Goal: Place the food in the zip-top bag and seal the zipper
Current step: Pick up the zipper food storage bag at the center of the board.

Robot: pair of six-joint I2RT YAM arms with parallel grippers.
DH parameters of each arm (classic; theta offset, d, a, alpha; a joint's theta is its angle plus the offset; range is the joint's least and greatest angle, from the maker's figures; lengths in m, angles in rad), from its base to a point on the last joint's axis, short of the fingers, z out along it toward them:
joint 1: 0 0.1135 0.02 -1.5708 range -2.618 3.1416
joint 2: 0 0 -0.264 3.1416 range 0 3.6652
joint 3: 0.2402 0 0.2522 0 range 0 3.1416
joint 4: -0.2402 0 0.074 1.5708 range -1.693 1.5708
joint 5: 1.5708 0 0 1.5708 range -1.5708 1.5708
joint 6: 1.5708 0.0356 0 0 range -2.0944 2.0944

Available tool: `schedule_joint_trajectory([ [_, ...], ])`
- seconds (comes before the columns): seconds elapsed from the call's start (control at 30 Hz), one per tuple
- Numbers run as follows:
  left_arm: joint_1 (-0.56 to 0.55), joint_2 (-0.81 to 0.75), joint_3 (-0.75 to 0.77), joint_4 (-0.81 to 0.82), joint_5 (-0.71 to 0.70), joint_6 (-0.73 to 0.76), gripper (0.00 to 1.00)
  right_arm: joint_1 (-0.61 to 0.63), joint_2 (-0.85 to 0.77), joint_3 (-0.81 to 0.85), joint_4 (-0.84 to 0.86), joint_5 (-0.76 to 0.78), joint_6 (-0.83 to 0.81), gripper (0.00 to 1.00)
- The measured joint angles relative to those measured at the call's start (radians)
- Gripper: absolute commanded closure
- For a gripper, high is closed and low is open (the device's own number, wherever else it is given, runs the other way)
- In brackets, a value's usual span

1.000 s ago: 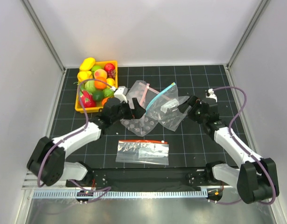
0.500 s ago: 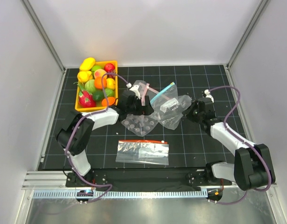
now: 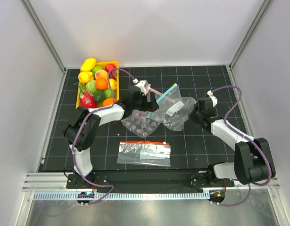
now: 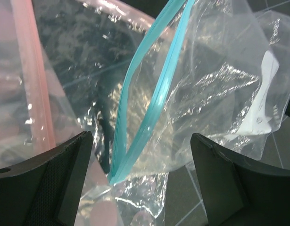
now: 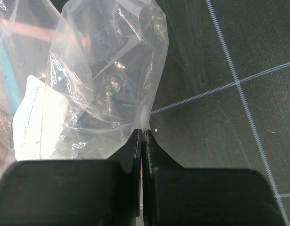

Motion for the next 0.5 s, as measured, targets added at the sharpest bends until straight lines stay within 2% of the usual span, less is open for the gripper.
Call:
schedule_joint_trajectory([
  [0.17,0.000,0.043,0.069,0.007,0.019,0.014,0.24,0.000,0.000,0.000,-0.002,0.010,0.000,0.99],
  [0.27,0.000,0.056,0.077,0.008,0.046,0.021,0.27,0.000,0.000,0.000,-0.002,0.010,0.000,0.99],
  [0.33,0.000,0.069,0.082,0.011,0.069,0.019,0.37,0.000,0.000,0.000,-0.002,0.010,0.000,0.99],
  [0.37,0.000,0.076,0.084,0.013,0.079,0.019,0.50,0.000,0.000,0.000,-0.002,0.010,0.000,0.99],
  [0.43,0.000,0.095,0.093,0.019,0.104,0.006,0.66,0.000,0.000,0.000,-0.002,0.010,0.000,0.99],
  [0.47,0.000,0.109,0.100,0.023,0.122,-0.006,0.79,0.000,0.000,0.000,-0.002,0.010,-0.001,0.99],
  [0.5,0.000,0.121,0.104,0.031,0.143,-0.018,0.86,0.000,0.000,0.000,-0.002,0.010,-0.001,0.99],
])
